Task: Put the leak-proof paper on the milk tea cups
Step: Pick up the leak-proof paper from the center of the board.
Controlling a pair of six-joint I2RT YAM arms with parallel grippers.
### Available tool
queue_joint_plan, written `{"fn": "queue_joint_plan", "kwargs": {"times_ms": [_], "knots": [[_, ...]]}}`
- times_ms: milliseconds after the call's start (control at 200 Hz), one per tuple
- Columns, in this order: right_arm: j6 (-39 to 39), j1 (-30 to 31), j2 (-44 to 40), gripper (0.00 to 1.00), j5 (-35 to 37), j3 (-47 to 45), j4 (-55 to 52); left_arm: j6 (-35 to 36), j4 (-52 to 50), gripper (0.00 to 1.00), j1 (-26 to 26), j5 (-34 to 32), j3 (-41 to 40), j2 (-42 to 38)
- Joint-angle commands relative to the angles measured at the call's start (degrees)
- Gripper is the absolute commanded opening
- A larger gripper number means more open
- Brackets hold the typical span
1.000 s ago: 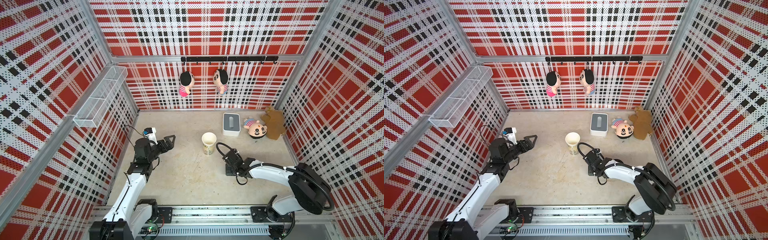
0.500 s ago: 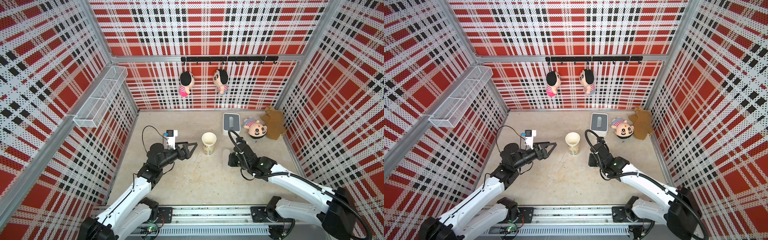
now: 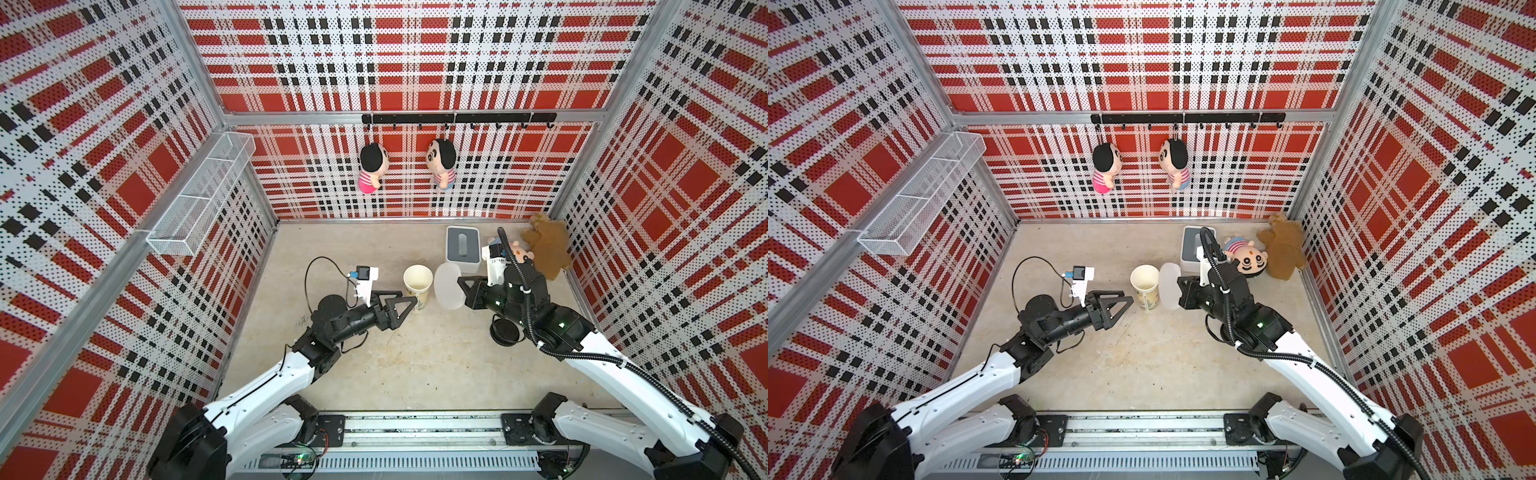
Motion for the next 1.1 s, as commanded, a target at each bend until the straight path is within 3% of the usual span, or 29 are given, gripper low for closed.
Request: {"fn": "queue_joint_plan", "kwargs": {"times_ms": [0, 296, 541, 701, 927, 1032, 1097], "knots": [[-0.02, -0.25, -1.49, 0.0, -6.98, -0.26, 7.39, -2.67, 8.06, 0.92, -0.66, 2.44, 2.34, 2.99], [1.33, -0.25, -1.39, 0.0, -12.5, -2.49, 14.91, -8.45, 19.79, 0.79, -0.41, 8.62, 5.17, 11.35], [0.9, -0.51, -0.87, 0.0, -11.66, -3.11, 15.78, -11.89, 25.41, 0.44, 1.13, 10.95, 3.9, 12.8], [0.55, -0.78, 0.43, 0.0, -11.84, -2.95, 16.07, -12.53, 25.59, 0.31, 2.89, 11.34, 2.66, 12.17], [0.23, -0.93, 1.92, 0.0, -11.6, -3.08, 16.19, -12.61, 25.18, 0.0, 4.56, 12.23, 2.43, 12.27], [-0.11, -1.12, 2.11, 0.0, -10.26, -3.19, 15.48, -11.96, 23.62, 0.0, 5.22, 12.15, 3.15, 13.42], [-0.49, -1.22, 2.21, 0.15, -8.54, -3.07, 14.16, -10.94, 21.72, 0.0, 5.43, 11.91, 4.41, 14.48]]}}
